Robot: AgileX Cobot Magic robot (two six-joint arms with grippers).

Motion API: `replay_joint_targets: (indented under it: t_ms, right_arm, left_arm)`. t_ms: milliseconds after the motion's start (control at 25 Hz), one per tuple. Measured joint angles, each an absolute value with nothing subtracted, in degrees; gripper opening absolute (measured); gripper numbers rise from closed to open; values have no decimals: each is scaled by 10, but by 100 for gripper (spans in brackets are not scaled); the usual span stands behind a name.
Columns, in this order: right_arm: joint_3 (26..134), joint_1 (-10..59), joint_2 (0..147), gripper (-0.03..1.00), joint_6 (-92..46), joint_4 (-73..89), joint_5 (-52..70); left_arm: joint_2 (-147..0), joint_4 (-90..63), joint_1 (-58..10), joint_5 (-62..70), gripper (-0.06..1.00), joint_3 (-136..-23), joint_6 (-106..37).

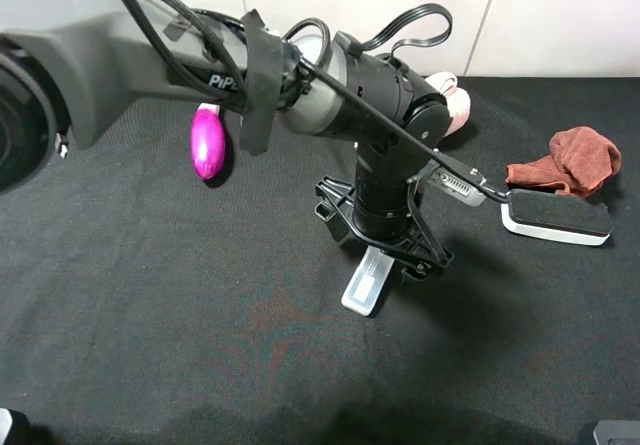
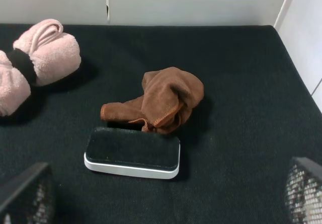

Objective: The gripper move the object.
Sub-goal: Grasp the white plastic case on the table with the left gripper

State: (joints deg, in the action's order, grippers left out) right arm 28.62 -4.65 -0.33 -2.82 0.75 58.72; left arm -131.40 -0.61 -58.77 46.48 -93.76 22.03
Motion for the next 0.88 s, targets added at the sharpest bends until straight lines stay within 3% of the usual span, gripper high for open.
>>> replay_joint_targets:
  t_ms: [600,880]
  right_arm:
    - [286,-47,-3,69,-28,8,587]
    - [286,-47,-3,69,-28,8,587]
  left_arm:
    - [-1328,0,-588,456,96,-943,247]
    - [-1328,0,-588,456,78,-943,250]
